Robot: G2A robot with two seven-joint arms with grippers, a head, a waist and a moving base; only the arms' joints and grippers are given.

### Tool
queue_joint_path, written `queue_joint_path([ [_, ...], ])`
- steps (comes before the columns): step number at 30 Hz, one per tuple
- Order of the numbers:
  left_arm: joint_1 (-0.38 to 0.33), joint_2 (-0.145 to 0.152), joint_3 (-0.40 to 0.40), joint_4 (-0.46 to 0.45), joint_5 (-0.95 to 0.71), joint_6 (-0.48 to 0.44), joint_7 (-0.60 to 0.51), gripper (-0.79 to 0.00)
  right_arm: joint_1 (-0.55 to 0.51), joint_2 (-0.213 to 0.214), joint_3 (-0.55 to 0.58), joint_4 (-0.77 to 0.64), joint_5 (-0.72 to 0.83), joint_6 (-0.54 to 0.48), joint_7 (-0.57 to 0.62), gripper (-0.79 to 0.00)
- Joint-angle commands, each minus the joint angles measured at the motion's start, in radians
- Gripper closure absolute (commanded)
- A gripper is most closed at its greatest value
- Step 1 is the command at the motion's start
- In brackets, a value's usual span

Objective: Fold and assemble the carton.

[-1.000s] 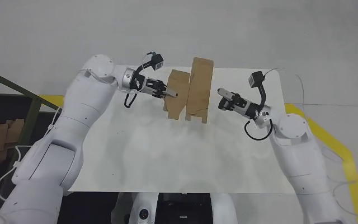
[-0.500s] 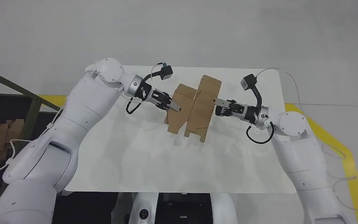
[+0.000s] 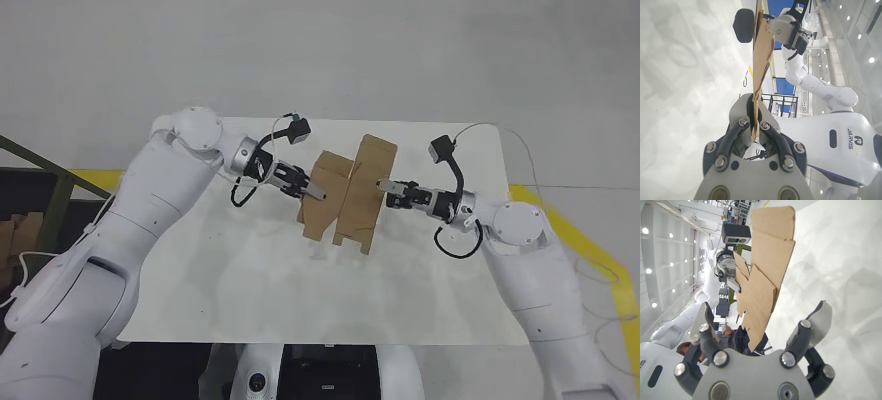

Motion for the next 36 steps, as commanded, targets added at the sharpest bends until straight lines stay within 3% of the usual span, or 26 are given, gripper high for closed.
queue_joint_path([
  [1, 0.009, 0.004, -0.011, -0.011, -0.014, 0.007, -0.018, 0.000, 0.004, 0.000, -0.005, 0.010, 0.000, -0.028, 0.006, -0.785],
  [7, 0.028, 0.010, -0.014, -0.037, -0.043, 0.016, -0.024, 0.000, 0.019, -0.003, -0.020, 0.054, 0.081, -0.133, 0.041, -0.785],
  [8, 0.030, 0.010, -0.012, -0.040, -0.049, 0.019, -0.024, 0.000, 0.024, -0.003, -0.023, 0.060, 0.088, -0.144, 0.050, -0.739],
  [10, 0.029, 0.012, -0.007, -0.040, -0.053, 0.022, -0.024, 0.000, 0.033, -0.003, -0.027, 0.071, 0.103, -0.167, 0.070, -0.526],
  [12, 0.028, 0.013, -0.001, -0.042, -0.059, 0.023, -0.024, 0.000, 0.038, -0.003, -0.032, 0.079, 0.113, -0.183, 0.087, -0.409],
  [16, 0.023, 0.014, 0.012, -0.043, -0.070, 0.021, -0.024, 0.000, 0.048, -0.001, -0.038, 0.094, 0.131, -0.187, 0.106, -0.372],
  [20, 0.018, 0.015, 0.026, -0.044, -0.077, 0.018, -0.024, 0.000, 0.054, -0.001, -0.044, 0.105, 0.150, -0.190, 0.122, -0.286],
  [23, 0.011, 0.015, 0.036, -0.041, -0.081, 0.015, -0.024, 0.000, 0.061, 0.000, -0.049, 0.114, 0.154, -0.188, 0.133, -0.185],
  [26, 0.005, 0.016, 0.043, -0.035, -0.088, 0.012, -0.024, 0.000, 0.066, 0.000, -0.055, 0.120, 0.164, -0.188, 0.140, 0.000],
  [32, -0.003, 0.016, 0.051, -0.019, -0.096, 0.007, -0.024, 0.000, 0.075, 0.001, -0.063, 0.128, 0.179, -0.189, 0.144, 0.000],
  [33, -0.004, 0.015, 0.052, -0.017, -0.098, 0.006, -0.024, -0.089, 0.076, 0.001, -0.064, 0.128, 0.184, -0.189, 0.143, 0.000],
  [34, -0.005, 0.015, 0.052, -0.016, -0.102, 0.004, -0.024, -0.314, 0.077, 0.001, -0.064, 0.130, 0.190, -0.189, 0.143, 0.000],
  [35, -0.006, 0.014, 0.050, -0.016, -0.107, -0.002, -0.024, -0.720, 0.078, 0.001, -0.064, 0.131, 0.196, -0.189, 0.142, 0.000],
  [36, -0.006, 0.014, 0.048, -0.015, -0.112, -0.004, -0.024, -0.785, 0.078, 0.001, -0.064, 0.132, 0.207, -0.186, 0.140, 0.000],
])
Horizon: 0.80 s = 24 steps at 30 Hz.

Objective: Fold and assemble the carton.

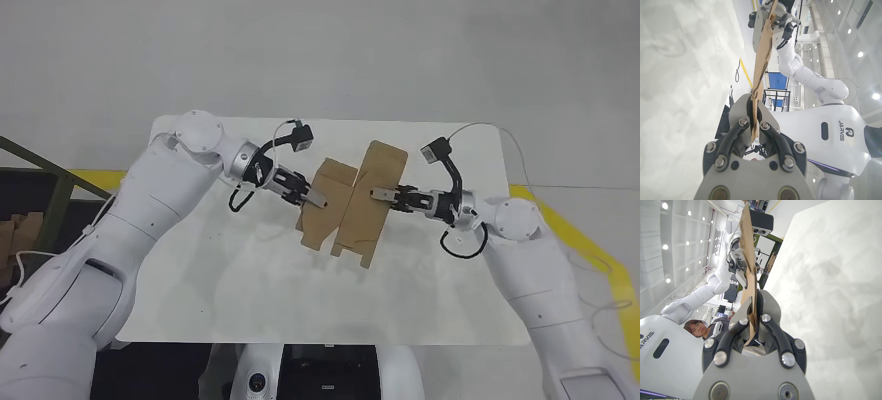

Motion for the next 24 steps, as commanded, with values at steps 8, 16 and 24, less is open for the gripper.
queue_joint_path([
  [8, 0.020, 0.006, -0.069, 0.037, -0.076, -0.039, 0.053, -0.785, -0.025, 0.004, 0.029, -0.023, 0.065, 0.118, -0.093, 0.000],
  [16, 0.072, 0.019, -0.125, 0.026, -0.070, 0.025, 0.190, -0.785, -0.115, 0.010, 0.071, -0.182, 0.006, 0.301, -0.360, 0.000],
  [24, 0.119, 0.007, -0.150, -0.002, -0.106, 0.028, 0.330, -0.785, -0.174, 0.001, 0.052, -0.318, -0.062, 0.362, -0.585, 0.000],
])
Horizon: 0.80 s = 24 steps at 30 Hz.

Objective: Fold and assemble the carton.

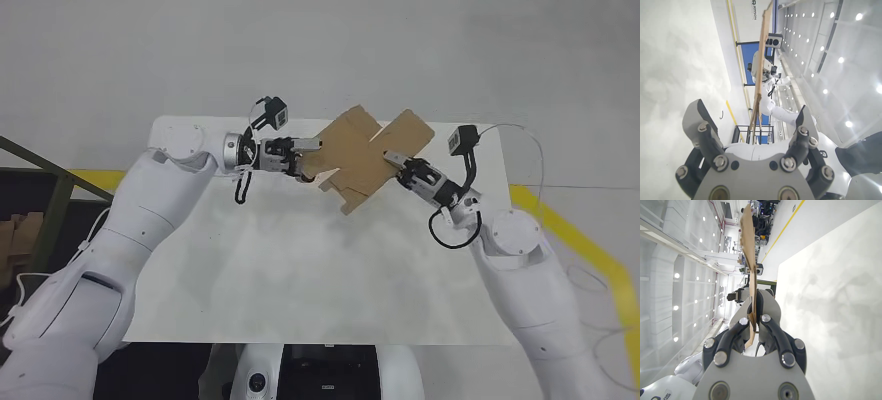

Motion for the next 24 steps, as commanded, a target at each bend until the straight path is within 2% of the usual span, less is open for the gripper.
queue_joint_path([
  [1, 0.013, -0.003, -0.007, -0.007, -0.010, -0.012, 0.037, -0.785, -0.008, -0.003, -0.005, -0.015, -0.005, 0.002, -0.049, 0.000],
  [7, 0.048, -0.012, -0.034, -0.023, -0.051, -0.046, 0.116, -0.785, -0.021, -0.012, -0.017, -0.042, -0.019, 0.002, -0.145, 0.000],
  [11, 0.057, -0.020, -0.038, -0.038, -0.066, -0.045, 0.130, -0.785, -0.022, -0.018, -0.027, -0.048, -0.026, 0.007, -0.181, 0.000],
  [24, 0.053, -0.048, -0.048, -0.020, -0.045, -0.067, 0.207, -0.785, -0.020, -0.031, -0.038, -0.039, -0.032, 0.010, -0.230, 0.000],
])
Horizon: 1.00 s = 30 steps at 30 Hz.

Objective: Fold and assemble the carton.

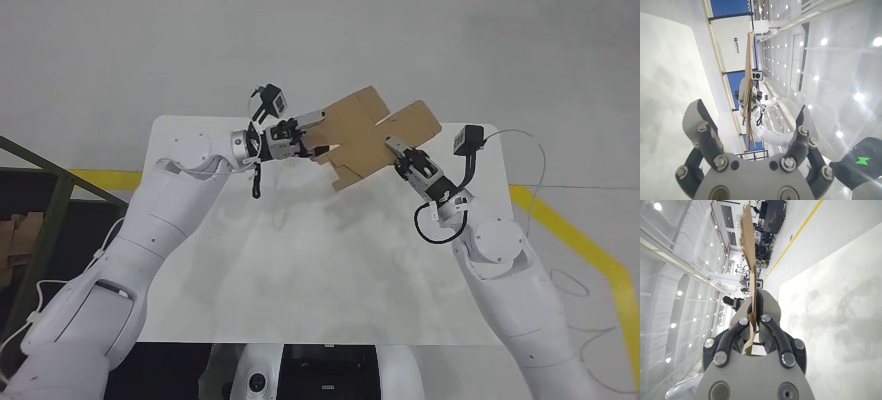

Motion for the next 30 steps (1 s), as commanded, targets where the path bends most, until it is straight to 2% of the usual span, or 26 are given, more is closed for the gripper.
queue_joint_path([
  [1, 0.001, -0.003, -0.002, 0.000, 0.012, -0.004, 0.011, -0.785, -0.001, -0.001, 0.001, -0.001, -0.002, 0.000, -0.002, 0.000],
  [2, 0.001, -0.004, -0.003, 0.000, 0.022, -0.007, 0.017, -0.776, -0.002, -0.002, 0.001, 0.000, -0.003, 0.001, -0.004, 0.000],
  [3, 0.002, -0.005, -0.005, -0.002, 0.028, -0.010, 0.022, -0.699, -0.002, -0.002, 0.002, 0.000, -0.004, 0.002, -0.006, 0.000],
  [4, 0.003, -0.005, -0.007, -0.004, 0.033, -0.011, 0.025, -0.570, -0.002, -0.003, 0.002, 0.000, -0.004, 0.003, -0.008, 0.000],
  [5, 0.005, -0.006, -0.009, -0.006, 0.038, -0.011, 0.027, -0.493, -0.002, -0.004, 0.002, 0.001, -0.004, 0.004, -0.010, 0.000],
  [6, 0.006, -0.007, -0.012, -0.008, 0.042, -0.010, 0.027, -0.379, -0.001, -0.005, 0.002, 0.002, -0.006, 0.005, -0.011, 0.000],
  [9, 0.011, -0.008, -0.020, -0.013, 0.048, -0.008, 0.025, -0.289, -0.001, -0.007, 0.002, 0.003, -0.006, 0.006, -0.011, 0.000],
  [13, 0.014, -0.012, -0.027, -0.011, 0.044, 0.004, 0.011, -0.228, 0.002, -0.009, 0.003, 0.012, -0.005, 0.007, -0.006, 0.000],
  [17, 0.009, -0.018, -0.028, -0.001, 0.044, 0.011, -0.002, -0.240, 0.005, -0.012, -0.002, 0.011, -0.011, 0.012, -0.007, 0.000],
  [19, 0.007, -0.022, -0.028, 0.008, 0.045, 0.010, -0.005, -0.185, 0.007, -0.014, -0.004, 0.011, -0.013, 0.014, -0.007, 0.000],
  [23, 0.004, -0.027, -0.034, 0.026, 0.044, 0.009, -0.012, -0.015, 0.008, -0.016, -0.004, 0.012, -0.016, 0.017, -0.005, 0.000],
  [24, 0.004, -0.028, -0.036, 0.030, 0.043, 0.009, -0.013, 0.000, 0.008, -0.017, -0.004, 0.012, -0.016, 0.018, -0.004, 0.000],
  [30, 0.004, -0.035, -0.046, 0.043, 0.037, 0.014, -0.024, 0.000, 0.007, -0.020, -0.005, 0.007, -0.029, 0.018, -0.003, 0.000],
])
